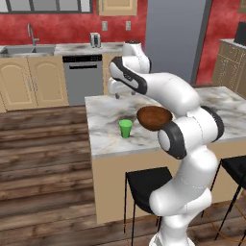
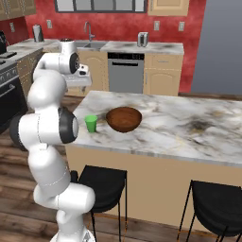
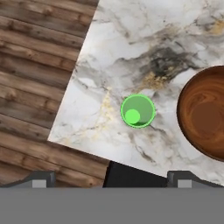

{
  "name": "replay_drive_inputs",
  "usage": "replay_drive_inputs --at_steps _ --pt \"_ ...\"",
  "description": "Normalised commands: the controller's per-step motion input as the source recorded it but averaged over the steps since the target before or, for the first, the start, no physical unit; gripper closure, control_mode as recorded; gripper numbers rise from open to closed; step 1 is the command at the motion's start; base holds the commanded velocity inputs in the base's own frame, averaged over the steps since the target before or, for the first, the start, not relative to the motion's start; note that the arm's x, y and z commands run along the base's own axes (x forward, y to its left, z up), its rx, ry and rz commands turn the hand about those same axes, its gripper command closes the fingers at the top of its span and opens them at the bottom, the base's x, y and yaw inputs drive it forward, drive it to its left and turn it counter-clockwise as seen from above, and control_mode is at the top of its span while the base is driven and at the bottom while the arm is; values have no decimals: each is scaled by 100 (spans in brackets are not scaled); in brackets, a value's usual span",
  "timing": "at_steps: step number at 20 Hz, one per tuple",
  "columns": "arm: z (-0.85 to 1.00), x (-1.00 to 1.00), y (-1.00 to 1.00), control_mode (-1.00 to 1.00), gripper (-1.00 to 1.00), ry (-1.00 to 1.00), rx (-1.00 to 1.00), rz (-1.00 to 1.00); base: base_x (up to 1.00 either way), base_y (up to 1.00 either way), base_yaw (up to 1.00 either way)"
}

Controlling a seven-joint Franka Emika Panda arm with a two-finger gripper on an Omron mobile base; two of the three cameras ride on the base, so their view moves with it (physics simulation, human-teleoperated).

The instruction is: Place the cup inside the bowl on the dining table and move the bowl to any counter.

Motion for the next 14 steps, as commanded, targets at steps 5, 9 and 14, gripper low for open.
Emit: replay_drive_inputs --at_steps 5,9,14 --pt "-22 8 0 -100 -100 0 0 1 0 0 0" --pt "-28 10 0 -100 -100 0 0 1 0 0 0" --pt "-14 26 0 -100 -100 0 0 2 0 0 0"
